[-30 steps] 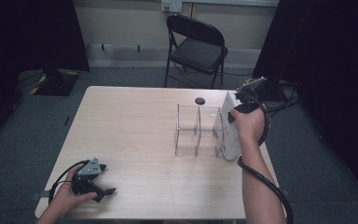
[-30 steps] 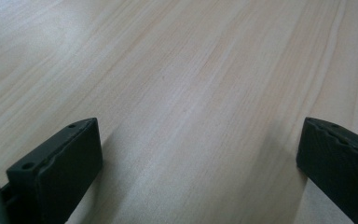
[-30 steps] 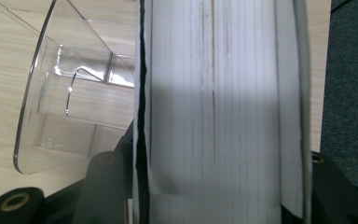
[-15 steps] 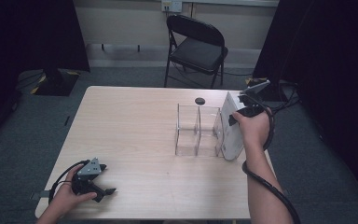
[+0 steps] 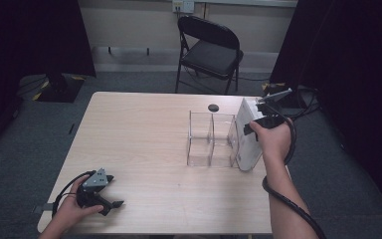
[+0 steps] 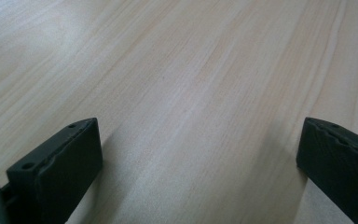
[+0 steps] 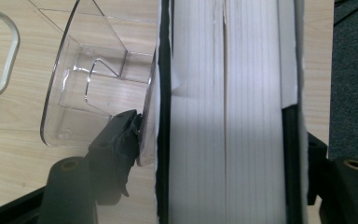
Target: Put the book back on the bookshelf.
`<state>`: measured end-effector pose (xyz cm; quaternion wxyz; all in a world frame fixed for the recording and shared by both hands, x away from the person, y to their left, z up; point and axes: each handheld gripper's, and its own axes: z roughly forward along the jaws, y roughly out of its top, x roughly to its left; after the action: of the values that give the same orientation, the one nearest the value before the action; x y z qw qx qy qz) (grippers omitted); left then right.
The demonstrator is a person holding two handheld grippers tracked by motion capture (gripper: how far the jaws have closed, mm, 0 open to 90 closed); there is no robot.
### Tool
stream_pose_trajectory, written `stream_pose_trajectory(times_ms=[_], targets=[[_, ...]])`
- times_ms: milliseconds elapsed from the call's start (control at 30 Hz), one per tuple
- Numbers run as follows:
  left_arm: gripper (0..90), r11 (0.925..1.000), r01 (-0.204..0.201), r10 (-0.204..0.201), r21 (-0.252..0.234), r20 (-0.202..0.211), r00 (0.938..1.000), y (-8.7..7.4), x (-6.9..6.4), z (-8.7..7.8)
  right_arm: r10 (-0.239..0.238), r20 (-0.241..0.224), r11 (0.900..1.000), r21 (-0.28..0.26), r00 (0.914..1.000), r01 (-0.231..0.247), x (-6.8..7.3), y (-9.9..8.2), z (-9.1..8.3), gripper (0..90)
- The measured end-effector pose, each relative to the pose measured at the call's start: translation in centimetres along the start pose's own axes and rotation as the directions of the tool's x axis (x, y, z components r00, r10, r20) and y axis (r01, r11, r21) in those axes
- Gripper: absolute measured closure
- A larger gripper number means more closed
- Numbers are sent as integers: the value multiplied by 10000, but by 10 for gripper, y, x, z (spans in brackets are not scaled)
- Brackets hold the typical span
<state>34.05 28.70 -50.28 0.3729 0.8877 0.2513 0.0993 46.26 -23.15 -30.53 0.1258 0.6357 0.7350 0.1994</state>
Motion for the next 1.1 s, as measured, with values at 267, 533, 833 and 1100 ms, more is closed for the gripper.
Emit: stream_pose_trajectory(times_ms=[267, 533, 833, 1100], targets=[[0, 10000, -4, 4, -4, -10, 10000, 0, 0, 0, 73, -220, 9998, -190, 9997, -77, -5, -8, -5, 270], [0, 10000, 37, -37, -3, -3, 10000, 0, 0, 0, -13, -366, 9998, -176, 9993, 6, -6, -18, -7, 229], [0, 10000, 46, -46, -43, -11, 10000, 0, 0, 1, -334, -416, 9992, -251, 9986, 323, -2, -27, -8, 183], [0, 10000, 43, -43, -44, -5, 10000, 0, 0, 1, -547, -564, 9977, -421, 9969, 524, -4, -35, -8, 171]])
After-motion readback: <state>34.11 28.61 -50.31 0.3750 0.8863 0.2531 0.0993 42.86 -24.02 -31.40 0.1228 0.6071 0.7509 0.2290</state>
